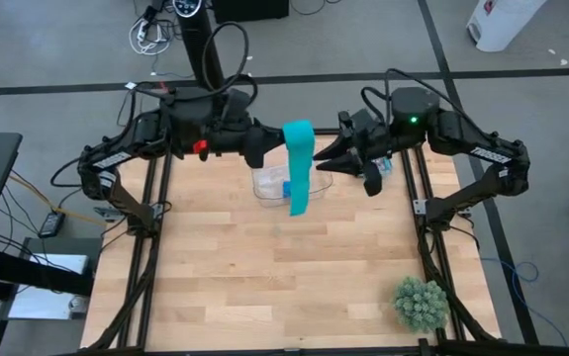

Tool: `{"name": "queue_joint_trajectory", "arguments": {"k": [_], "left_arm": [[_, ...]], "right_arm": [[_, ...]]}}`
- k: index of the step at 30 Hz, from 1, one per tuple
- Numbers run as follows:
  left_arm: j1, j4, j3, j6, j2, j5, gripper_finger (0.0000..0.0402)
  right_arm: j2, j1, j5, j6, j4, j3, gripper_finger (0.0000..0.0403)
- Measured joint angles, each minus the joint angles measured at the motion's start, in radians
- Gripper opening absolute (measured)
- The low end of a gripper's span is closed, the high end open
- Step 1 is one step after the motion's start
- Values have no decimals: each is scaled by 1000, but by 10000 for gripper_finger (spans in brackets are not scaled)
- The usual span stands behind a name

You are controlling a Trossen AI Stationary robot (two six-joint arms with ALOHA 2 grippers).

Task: Roll bandage
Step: Roll the sky blue bandage

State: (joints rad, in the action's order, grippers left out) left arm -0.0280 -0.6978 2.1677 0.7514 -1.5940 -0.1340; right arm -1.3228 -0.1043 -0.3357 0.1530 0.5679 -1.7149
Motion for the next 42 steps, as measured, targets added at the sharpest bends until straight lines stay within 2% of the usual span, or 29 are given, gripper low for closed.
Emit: {"name": "queue_joint_trajectory", "arguments": {"k": [3,8,19,23,27,34,42], "left_arm": [[-20,-37,-1,44,0,40,17],[-53,33,-53,66,0,169,17],[-105,491,-329,130,-1,423,17],[-131,576,-408,168,-1,441,17],[-160,563,-450,205,-1,475,17],[-180,502,-503,225,36,513,17],[-180,522,-496,255,47,509,17]], "right_arm": [[-2,0,6,-35,51,0,98],[8,12,4,-75,70,0,92],[102,18,33,4,146,0,84],[103,20,49,57,206,0,89],[105,20,109,62,262,0,93],[148,27,286,-105,264,-1,89],[86,27,292,-231,213,0,119]]}}
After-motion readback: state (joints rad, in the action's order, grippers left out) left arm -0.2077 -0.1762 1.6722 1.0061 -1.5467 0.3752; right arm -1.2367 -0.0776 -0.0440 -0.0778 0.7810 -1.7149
